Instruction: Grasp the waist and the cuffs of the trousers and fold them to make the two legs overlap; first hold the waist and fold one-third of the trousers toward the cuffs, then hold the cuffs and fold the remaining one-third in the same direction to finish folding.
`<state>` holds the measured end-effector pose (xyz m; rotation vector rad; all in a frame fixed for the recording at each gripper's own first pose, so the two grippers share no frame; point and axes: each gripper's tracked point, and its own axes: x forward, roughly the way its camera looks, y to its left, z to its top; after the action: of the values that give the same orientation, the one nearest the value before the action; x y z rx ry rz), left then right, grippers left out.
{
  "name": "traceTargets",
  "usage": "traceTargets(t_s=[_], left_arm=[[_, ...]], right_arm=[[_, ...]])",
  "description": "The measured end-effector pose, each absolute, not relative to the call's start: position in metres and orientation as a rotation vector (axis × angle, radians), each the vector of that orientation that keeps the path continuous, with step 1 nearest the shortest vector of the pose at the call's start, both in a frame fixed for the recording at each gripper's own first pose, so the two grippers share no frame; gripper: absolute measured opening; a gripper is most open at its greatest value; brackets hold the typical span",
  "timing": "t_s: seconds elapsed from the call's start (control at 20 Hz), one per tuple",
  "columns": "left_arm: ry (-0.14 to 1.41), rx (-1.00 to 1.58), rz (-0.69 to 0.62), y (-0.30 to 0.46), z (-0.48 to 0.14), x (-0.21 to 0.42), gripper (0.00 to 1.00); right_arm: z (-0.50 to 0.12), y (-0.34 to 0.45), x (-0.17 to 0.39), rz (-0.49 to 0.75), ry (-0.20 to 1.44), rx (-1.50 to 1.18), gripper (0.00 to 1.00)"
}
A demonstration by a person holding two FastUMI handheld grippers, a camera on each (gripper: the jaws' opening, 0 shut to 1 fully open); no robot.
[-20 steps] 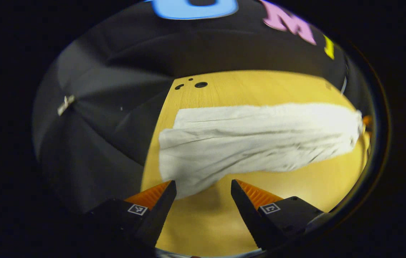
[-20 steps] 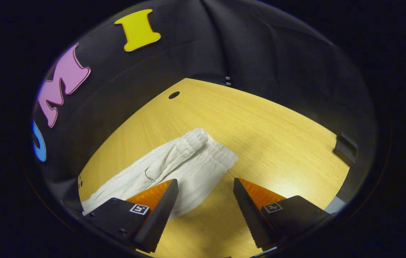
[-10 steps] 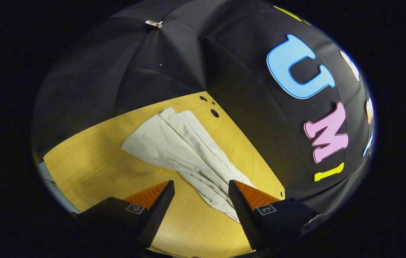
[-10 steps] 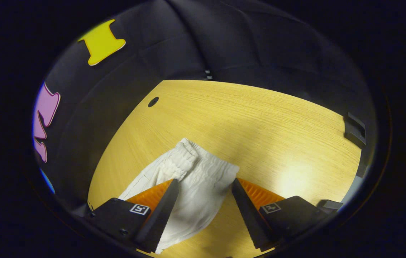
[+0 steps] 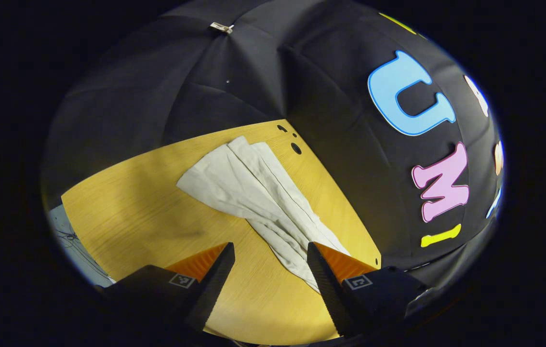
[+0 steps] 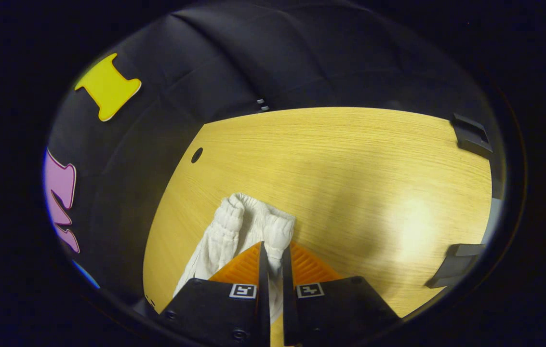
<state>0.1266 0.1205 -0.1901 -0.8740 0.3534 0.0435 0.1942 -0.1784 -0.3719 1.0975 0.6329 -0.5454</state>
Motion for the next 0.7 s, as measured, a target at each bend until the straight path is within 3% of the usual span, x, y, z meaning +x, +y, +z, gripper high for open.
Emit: traceTargets(t_s=[0.05, 0.1, 0.15, 0.2, 0.25, 0.4, 0.45, 0.5, 0.7], left_arm=[[0.357, -0.892, 0.042, 0.121, -0.191, 0.13, 0.96], [0.359, -0.908, 0.047, 0.121, -0.194, 0.135, 0.92], [0.362, -0.926, 0.058, 0.124, -0.198, 0.141, 0.96], [0.362, -0.945, 0.07, 0.126, -0.202, 0.146, 0.92], [0.365, -0.968, 0.084, 0.13, -0.206, 0.15, 0.96], [0.37, -1.024, 0.122, 0.142, -0.219, 0.166, 0.96], [0.376, -1.035, 0.132, 0.146, -0.223, 0.17, 0.92], [0.383, -1.042, 0.142, 0.149, -0.228, 0.176, 0.96], [0.33, -1.102, 0.145, 0.161, -0.224, 0.198, 0.95]], right_arm=[[-0.37, -0.179, 0.196, -0.534, 0.623, 1.1, 0.15], [-0.368, -0.18, 0.196, -0.526, 0.612, 1.107, 0.16], [-0.369, -0.18, 0.196, -0.519, 0.599, 1.115, 0.16], [-0.367, -0.181, 0.197, -0.512, 0.588, 1.125, 0.15], [-0.367, -0.181, 0.197, -0.506, 0.578, 1.132, 0.15], [-0.367, -0.18, 0.199, -0.495, 0.558, 1.137, 0.15], [-0.366, -0.179, 0.198, -0.488, 0.553, 1.134, 0.15], [-0.367, -0.181, 0.198, -0.486, 0.55, 1.13, 0.15], [-0.366, -0.18, 0.2, -0.466, 0.534, 1.143, 0.15]])
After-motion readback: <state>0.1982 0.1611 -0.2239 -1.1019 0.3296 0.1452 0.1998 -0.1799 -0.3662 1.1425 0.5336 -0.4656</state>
